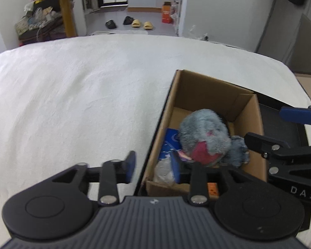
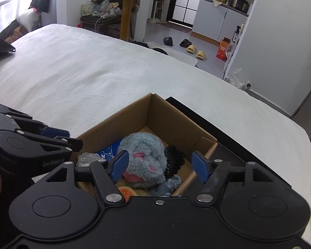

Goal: Organize soft objects

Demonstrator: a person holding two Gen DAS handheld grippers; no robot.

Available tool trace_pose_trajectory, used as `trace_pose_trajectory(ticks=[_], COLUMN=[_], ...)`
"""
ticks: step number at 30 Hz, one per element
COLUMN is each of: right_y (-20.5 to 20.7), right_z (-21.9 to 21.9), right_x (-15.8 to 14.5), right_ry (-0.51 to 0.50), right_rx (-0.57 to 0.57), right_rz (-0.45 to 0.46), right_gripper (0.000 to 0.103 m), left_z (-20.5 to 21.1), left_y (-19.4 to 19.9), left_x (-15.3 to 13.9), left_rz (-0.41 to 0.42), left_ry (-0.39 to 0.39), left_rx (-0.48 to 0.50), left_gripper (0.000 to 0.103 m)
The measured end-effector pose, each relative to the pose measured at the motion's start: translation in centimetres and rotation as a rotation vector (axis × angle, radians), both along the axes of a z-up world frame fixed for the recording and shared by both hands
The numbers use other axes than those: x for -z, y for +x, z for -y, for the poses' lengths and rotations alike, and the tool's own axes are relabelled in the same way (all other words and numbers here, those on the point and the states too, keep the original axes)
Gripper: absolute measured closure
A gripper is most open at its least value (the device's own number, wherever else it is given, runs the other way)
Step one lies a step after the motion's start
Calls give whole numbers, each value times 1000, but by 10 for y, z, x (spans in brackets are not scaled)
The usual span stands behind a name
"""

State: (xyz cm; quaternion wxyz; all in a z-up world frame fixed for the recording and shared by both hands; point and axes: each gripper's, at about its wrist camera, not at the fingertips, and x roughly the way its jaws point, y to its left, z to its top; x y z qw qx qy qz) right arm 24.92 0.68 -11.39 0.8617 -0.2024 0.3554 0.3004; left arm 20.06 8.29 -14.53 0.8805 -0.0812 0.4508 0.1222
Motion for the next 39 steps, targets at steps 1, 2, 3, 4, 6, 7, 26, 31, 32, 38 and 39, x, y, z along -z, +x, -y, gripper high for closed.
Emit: trace_pose_trajectory(ticks=[1,2,3,4,6,7,26,31,32,38,39], right_y=[0,0,0,-1,-2,-3,-33,-44,-47,-60,-62], right_z=[4,8,12,16,25,29,132,156,160,177,180], right_x=[-1,-1,-2,-4,-6,-8,-39,-50,-52,-61,-62], right_ry=[7,13,18,24,38,47,200,253,257,284,287], right_rx=[7,15,24,34,50,57,312,367,377,435,445], right_rz=[-7,-14,-20,-26,-37,-42,-102,-127,-125,-128,-134], right_gripper=[34,33,32,29,26,24,10,4,1,0,0], left_z=[3,6,9,11,16,19,69,80,81,89,90], left_y=[-1,-2,-2,-2,-1,-2,-21,-28,-29,-38,-40], left_x=[-3,-6,-10,-13,-17,-20,-75,-93,-97,-115,-117], left_rz=[3,5,4,1,-12,-18,-33,-19,-17,-5,-5], left_ry=[1,2,-1,-4,-4,-1,13,23,16,12,10], left_rx=[5,11,18,25,38,41,155,198,202,241,246], left_gripper=[55,52,48,45,42,40,33,29,29,25,24])
